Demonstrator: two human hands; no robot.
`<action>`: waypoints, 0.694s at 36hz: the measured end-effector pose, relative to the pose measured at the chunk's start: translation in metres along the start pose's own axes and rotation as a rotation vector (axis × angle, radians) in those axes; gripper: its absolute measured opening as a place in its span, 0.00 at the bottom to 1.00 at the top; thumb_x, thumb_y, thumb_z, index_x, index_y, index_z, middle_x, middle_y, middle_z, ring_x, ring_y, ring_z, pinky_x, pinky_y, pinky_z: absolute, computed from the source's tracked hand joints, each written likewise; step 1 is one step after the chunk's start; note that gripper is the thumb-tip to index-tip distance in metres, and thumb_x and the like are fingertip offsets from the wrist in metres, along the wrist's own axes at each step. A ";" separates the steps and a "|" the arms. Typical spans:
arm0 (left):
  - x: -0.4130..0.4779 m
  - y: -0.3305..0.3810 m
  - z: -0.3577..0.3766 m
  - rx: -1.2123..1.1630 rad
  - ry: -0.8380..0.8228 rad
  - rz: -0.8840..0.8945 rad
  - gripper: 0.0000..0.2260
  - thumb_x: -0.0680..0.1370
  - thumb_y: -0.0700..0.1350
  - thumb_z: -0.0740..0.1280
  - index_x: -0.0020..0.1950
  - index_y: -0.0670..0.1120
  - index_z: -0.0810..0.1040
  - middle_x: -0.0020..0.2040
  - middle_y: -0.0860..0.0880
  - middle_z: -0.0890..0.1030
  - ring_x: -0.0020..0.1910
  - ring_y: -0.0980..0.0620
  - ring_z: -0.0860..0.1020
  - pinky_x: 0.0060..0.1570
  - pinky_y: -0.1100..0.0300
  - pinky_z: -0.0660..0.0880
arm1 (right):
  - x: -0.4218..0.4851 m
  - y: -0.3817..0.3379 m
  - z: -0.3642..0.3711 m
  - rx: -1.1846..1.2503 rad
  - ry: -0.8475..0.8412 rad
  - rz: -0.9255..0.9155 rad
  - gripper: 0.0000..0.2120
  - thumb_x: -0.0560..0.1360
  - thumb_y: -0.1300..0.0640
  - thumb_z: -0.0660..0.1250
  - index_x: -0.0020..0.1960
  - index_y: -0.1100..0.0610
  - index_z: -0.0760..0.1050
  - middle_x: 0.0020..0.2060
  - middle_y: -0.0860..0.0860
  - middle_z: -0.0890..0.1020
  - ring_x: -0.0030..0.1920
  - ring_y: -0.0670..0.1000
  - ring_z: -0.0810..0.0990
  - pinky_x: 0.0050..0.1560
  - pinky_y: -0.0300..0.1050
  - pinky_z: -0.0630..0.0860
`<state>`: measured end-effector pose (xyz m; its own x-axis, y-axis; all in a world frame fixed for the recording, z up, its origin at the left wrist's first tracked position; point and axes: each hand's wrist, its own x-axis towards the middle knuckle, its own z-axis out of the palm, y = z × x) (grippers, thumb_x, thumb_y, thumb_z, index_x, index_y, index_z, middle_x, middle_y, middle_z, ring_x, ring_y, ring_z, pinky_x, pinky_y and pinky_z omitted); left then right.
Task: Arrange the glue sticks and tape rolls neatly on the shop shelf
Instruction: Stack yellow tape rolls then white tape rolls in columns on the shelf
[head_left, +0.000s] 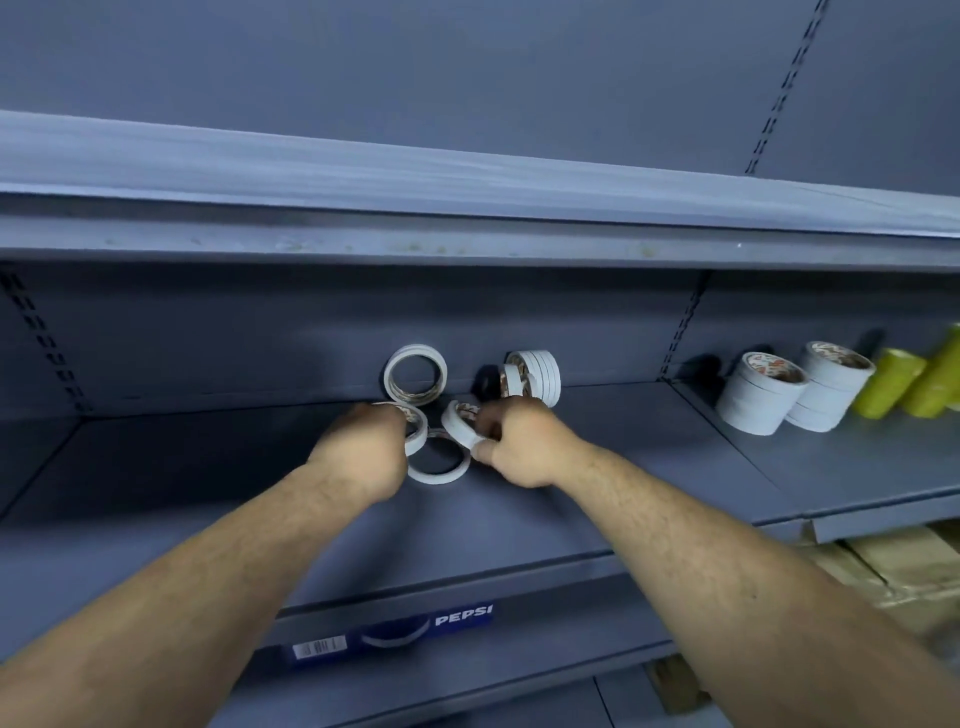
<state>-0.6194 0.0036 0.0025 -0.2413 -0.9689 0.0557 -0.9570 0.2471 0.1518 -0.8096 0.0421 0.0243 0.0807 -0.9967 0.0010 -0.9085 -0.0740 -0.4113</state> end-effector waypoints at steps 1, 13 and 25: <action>-0.002 0.004 0.000 0.007 0.005 0.006 0.04 0.74 0.39 0.66 0.45 0.48 0.76 0.45 0.48 0.80 0.39 0.48 0.75 0.39 0.59 0.73 | -0.003 0.004 0.000 -0.014 0.008 -0.003 0.09 0.77 0.53 0.70 0.55 0.55 0.79 0.45 0.49 0.80 0.47 0.52 0.78 0.43 0.42 0.73; -0.035 0.108 -0.015 0.038 0.145 0.059 0.06 0.74 0.38 0.65 0.41 0.48 0.70 0.37 0.49 0.76 0.30 0.53 0.70 0.27 0.60 0.64 | -0.078 0.087 -0.041 -0.119 0.085 0.011 0.02 0.77 0.53 0.67 0.46 0.49 0.74 0.43 0.47 0.77 0.41 0.50 0.76 0.37 0.44 0.72; -0.061 0.305 0.012 -0.043 0.101 0.181 0.04 0.75 0.39 0.63 0.46 0.47 0.75 0.35 0.51 0.74 0.35 0.50 0.74 0.34 0.58 0.69 | -0.205 0.247 -0.119 -0.164 0.143 0.174 0.10 0.76 0.53 0.69 0.39 0.49 0.69 0.42 0.50 0.79 0.45 0.54 0.77 0.40 0.48 0.73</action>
<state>-0.8985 0.1383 0.0336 -0.3894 -0.9024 0.1845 -0.8911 0.4198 0.1725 -1.0996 0.2238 0.0309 -0.1308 -0.9884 0.0769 -0.9587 0.1063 -0.2640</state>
